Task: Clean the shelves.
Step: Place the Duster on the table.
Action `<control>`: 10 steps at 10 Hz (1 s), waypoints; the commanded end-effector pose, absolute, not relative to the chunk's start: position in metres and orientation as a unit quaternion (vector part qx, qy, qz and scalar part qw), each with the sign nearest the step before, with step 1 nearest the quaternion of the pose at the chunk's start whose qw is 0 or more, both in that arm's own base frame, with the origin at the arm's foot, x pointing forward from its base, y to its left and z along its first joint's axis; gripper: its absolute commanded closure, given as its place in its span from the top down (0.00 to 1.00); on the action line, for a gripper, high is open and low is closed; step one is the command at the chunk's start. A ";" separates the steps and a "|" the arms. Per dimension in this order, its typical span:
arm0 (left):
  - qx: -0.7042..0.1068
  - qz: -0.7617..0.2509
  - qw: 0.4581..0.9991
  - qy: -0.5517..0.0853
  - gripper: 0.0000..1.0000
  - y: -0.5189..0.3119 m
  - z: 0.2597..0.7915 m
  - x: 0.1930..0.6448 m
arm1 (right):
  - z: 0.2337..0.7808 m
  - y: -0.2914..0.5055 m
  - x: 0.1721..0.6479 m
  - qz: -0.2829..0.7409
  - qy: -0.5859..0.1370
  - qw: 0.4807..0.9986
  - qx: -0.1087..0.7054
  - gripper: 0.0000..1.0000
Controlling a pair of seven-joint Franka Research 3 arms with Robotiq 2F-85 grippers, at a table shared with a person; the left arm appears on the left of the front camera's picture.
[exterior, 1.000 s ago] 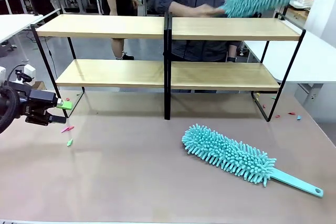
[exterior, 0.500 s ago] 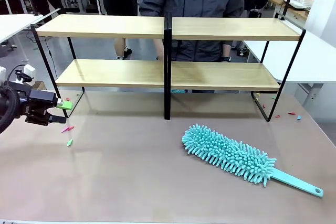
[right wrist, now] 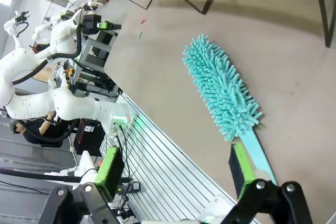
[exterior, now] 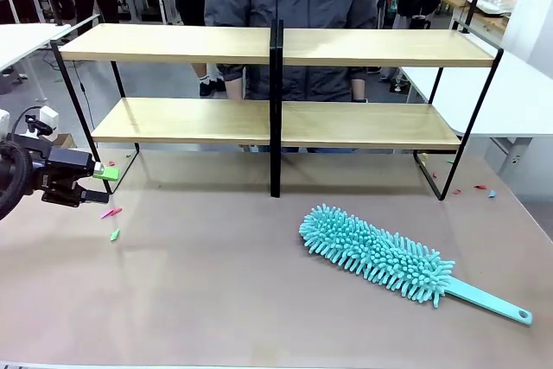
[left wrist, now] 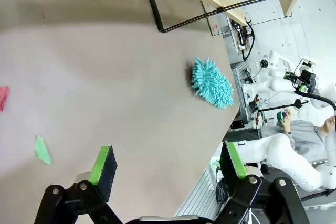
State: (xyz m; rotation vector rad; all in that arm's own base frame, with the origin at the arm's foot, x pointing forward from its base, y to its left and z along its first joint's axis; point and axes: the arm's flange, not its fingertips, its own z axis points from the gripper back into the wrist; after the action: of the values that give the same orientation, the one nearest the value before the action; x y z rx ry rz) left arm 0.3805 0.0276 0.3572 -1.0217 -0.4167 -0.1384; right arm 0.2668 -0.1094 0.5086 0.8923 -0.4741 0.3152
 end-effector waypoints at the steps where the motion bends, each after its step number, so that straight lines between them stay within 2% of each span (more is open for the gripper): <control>1: -0.491 -0.061 0.846 -0.198 1.00 0.026 0.360 0.381 | 0.511 -0.108 0.269 0.154 -0.238 0.860 0.425 1.00; 10: -0.491 -0.061 0.846 -0.198 1.00 0.026 0.360 0.381 | 0.511 -0.108 0.269 0.154 -0.238 0.860 0.425 1.00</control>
State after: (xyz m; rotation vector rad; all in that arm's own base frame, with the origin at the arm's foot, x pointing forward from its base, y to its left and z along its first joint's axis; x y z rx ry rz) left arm 0.3805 0.0276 0.3572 -1.0217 -0.4167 -0.1384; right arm 0.2668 -0.1094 0.5086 0.8923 -0.4741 0.3153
